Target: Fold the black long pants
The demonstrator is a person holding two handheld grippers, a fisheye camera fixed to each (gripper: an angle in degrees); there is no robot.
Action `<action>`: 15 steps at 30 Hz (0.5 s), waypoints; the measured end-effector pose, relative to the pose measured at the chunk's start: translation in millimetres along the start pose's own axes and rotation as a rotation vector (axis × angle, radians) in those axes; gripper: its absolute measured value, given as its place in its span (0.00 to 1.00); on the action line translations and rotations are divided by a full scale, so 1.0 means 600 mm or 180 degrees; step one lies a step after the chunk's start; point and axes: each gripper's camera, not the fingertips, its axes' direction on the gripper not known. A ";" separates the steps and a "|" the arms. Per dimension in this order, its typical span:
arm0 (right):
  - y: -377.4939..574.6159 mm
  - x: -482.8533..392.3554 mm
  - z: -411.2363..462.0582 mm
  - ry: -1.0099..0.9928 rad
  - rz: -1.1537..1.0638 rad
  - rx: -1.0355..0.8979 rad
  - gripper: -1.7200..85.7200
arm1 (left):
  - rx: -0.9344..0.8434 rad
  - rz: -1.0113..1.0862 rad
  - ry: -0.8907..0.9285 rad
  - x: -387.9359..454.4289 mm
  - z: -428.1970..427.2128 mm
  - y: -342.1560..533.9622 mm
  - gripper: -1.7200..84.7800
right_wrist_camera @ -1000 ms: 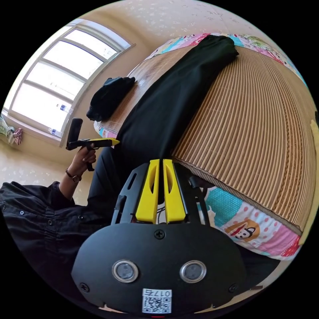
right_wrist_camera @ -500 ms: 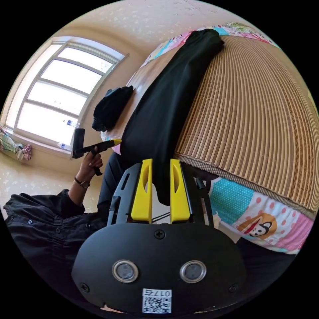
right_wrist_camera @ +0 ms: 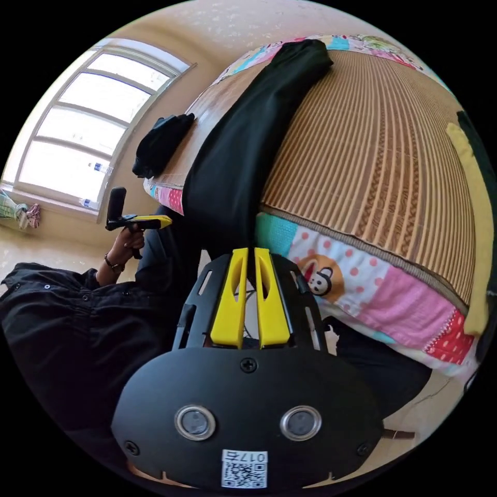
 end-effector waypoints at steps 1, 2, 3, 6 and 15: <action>-0.003 0.011 -0.014 -0.0066 0.0061 0.0114 0.09 | 0.0259 -0.0027 0.0146 -0.008 -0.023 -0.020 0.05; -0.012 0.034 -0.037 -0.0252 0.0167 0.0317 0.10 | 0.0460 -0.0088 0.0318 -0.021 -0.042 -0.045 0.07; -0.028 0.058 -0.053 -0.0486 0.0251 0.0466 0.11 | 0.0511 -0.0130 0.0397 -0.029 -0.047 -0.060 0.08; -0.087 0.118 -0.051 -0.1011 0.0532 0.0497 0.13 | 0.0466 -0.0327 0.0380 -0.065 -0.048 -0.143 0.12; -0.232 0.150 0.008 -0.1526 0.0668 0.0187 0.17 | 0.0163 -0.0601 0.0577 -0.131 0.020 -0.291 0.15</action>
